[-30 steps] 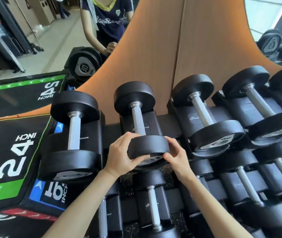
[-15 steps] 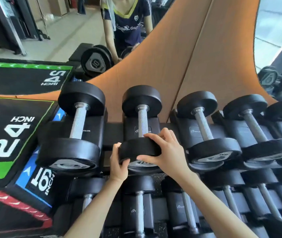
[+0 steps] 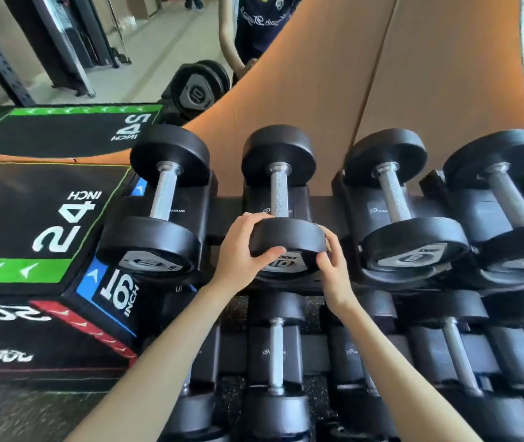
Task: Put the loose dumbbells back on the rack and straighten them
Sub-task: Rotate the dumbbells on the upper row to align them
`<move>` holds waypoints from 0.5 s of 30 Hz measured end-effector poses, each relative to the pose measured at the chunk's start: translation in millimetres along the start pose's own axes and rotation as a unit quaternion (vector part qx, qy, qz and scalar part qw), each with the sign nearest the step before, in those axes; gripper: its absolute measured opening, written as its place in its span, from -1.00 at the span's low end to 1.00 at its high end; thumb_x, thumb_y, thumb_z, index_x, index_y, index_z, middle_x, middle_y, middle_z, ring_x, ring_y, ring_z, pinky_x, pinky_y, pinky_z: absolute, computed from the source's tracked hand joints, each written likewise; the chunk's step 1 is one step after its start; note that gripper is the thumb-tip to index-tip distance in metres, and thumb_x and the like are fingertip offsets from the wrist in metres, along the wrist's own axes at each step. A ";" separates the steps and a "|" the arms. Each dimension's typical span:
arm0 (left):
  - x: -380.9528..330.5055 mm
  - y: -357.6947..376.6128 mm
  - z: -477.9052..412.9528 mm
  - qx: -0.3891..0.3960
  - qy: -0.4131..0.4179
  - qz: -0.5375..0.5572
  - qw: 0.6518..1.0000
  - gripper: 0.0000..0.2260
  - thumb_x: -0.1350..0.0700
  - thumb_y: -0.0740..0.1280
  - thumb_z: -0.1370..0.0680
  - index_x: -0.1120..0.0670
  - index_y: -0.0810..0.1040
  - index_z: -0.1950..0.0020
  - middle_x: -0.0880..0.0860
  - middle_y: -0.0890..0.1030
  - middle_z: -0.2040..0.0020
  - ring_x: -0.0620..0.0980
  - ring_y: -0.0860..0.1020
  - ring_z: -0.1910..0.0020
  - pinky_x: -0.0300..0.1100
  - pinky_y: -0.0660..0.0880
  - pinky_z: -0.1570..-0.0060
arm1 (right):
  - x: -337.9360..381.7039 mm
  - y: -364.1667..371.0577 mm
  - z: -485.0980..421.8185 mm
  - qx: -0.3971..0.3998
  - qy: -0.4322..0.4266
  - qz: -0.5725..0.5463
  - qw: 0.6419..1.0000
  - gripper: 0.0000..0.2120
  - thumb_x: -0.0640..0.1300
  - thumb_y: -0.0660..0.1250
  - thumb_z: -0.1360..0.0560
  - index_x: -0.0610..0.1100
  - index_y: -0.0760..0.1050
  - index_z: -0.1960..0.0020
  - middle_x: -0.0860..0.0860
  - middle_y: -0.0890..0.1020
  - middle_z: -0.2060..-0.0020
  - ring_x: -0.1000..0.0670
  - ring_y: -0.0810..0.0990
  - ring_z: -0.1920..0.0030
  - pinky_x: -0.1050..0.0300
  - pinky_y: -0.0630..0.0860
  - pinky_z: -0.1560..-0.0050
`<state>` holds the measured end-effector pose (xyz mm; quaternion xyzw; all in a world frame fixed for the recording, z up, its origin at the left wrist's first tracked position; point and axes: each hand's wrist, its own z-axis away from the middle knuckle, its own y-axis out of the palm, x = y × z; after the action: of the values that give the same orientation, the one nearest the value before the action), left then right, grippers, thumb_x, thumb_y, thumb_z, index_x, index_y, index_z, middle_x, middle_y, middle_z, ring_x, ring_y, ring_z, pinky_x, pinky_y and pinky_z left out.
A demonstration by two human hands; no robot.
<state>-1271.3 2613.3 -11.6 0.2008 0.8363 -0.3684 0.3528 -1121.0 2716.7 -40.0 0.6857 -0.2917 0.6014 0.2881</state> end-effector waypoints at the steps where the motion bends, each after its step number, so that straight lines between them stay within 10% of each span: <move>1: 1.1 3.2 0.7 -0.019 -0.005 0.001 1.000 -0.52 -0.13 0.36 -0.39 0.14 0.48 -0.18 0.00 0.51 -0.08 -0.03 0.48 -0.08 -0.32 0.36 -0.10 | -0.4 0.0 -2.5 -0.009 -0.005 0.002 1.000 -0.38 0.22 0.42 -0.27 -0.02 0.39 -0.23 -0.05 0.54 -0.15 0.05 0.51 -0.14 0.20 0.46 -0.12; 8: 10.2 0.7 6.2 -0.105 -0.036 0.028 0.993 -0.52 -0.07 0.34 -0.38 0.27 0.47 -0.12 0.05 0.49 0.00 -0.29 0.44 0.01 -0.42 0.34 -0.04 | 11.7 8.8 -16.3 -0.012 -0.048 0.075 0.996 -0.56 0.05 0.33 -0.20 0.06 0.44 -0.08 -0.07 0.52 -0.02 0.04 0.47 0.05 0.13 0.44 0.02; 15: 17.1 9.6 14.2 -0.161 -0.074 0.058 0.983 -0.53 -0.04 0.21 -0.39 0.29 0.44 -0.13 0.07 0.50 0.01 -0.11 0.45 0.05 -0.35 0.37 -0.02 | 26.7 8.4 -21.2 0.009 -0.092 0.177 0.980 -0.61 0.18 0.38 -0.23 0.26 0.39 -0.03 -0.22 0.50 -0.01 -0.10 0.47 0.03 -0.01 0.45 0.00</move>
<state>-1270.7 2610.1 -35.6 0.1621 0.8430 -0.2220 0.4623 -1138.3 2725.4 -10.8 0.6782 -0.4287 0.5795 0.1429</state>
